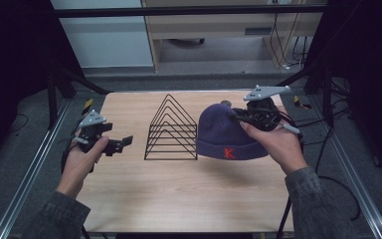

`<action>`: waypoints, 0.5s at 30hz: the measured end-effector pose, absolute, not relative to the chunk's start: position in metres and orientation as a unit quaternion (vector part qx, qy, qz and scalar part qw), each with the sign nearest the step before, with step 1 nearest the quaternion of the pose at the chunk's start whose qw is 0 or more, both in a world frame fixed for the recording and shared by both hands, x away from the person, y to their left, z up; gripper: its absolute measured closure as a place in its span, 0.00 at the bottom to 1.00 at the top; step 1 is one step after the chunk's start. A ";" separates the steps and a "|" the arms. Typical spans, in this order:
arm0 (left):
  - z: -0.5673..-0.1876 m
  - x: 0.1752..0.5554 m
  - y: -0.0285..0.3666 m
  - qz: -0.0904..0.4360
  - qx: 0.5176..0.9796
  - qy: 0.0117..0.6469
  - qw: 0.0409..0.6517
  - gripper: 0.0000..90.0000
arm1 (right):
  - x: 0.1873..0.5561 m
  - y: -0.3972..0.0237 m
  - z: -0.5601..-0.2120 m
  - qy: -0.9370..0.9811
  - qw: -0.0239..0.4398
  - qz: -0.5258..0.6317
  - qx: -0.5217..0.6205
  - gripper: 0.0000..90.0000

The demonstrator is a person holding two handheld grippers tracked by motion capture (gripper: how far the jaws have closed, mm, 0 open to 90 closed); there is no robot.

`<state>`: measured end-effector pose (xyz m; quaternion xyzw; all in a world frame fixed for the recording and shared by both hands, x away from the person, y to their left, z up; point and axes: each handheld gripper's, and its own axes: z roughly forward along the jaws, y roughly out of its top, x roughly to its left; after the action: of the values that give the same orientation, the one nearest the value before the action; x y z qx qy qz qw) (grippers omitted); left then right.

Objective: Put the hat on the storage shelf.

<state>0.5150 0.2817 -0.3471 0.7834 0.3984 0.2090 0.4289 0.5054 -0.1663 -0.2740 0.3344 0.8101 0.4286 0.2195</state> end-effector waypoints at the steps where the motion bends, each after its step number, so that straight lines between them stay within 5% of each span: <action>1: -0.344 0.518 0.280 0.210 0.786 0.396 0.427 0.06 | 0.507 -0.165 -0.272 0.811 0.221 0.428 0.333 0.85; 15: -0.313 0.529 0.272 0.210 0.794 0.369 0.434 0.06 | 0.522 -0.158 -0.240 0.788 0.240 0.455 0.339 0.85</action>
<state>0.5293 0.2717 -0.3127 0.7944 0.3690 0.2100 0.4344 0.5220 -0.1577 -0.2400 0.3388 0.7879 0.4550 0.2397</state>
